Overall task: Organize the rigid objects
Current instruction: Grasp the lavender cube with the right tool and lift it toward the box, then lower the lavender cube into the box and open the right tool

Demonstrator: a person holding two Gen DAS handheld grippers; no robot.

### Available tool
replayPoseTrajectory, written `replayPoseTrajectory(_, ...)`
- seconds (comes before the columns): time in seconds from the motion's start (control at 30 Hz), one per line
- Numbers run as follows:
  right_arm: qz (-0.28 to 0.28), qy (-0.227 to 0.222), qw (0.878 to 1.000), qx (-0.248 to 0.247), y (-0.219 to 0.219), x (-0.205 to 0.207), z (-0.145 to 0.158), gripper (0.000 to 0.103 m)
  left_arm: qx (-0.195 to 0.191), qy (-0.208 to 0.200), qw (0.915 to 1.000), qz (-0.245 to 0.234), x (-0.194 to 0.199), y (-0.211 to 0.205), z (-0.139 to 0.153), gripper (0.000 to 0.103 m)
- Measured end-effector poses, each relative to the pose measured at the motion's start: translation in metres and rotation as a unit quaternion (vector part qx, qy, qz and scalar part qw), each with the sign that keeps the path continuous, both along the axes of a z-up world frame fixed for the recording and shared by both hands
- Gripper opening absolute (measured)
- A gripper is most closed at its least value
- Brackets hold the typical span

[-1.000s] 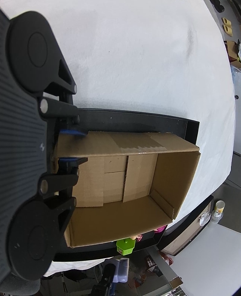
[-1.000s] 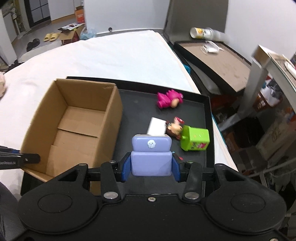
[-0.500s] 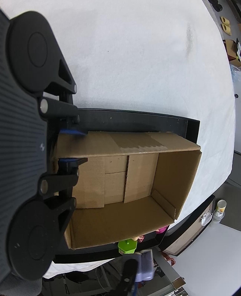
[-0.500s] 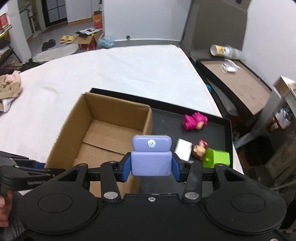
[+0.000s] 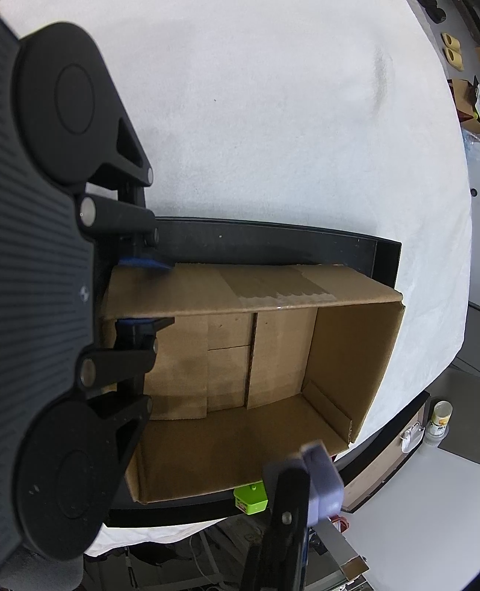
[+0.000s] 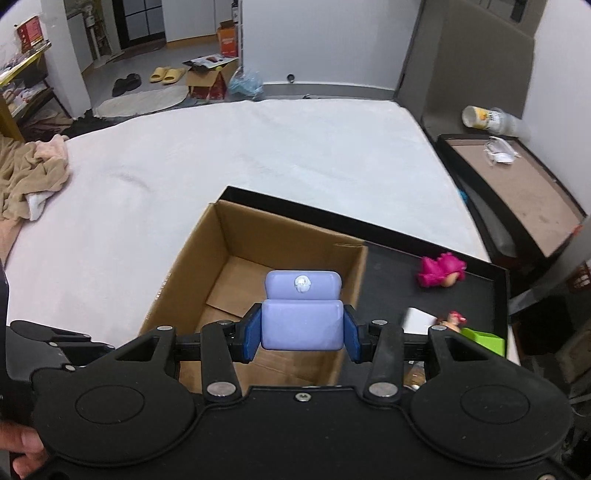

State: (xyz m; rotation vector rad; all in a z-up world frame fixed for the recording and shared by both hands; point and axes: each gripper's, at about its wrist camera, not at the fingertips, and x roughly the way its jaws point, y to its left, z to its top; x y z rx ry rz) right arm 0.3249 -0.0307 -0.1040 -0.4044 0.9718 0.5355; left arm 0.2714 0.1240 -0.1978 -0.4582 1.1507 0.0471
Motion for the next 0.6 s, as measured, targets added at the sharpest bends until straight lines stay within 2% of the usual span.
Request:
replayPoseTrajectory(0.3, 0.027, 0.024, 0.999, -0.005, 0.027, 0.001, -0.024, 0.043, -0.002, -0.001, 1.0000, 0.005, 0.000, 0.001, -0.003, 0.023)
replayPoseTrajectory(0.6, 0.047, 0.020, 0.999, 0.006, 0.054, 0.006, -0.023, 0.043, -0.005, 0.001, 0.9999, 0.011, -0.001, 0.004, -0.004, 0.023)
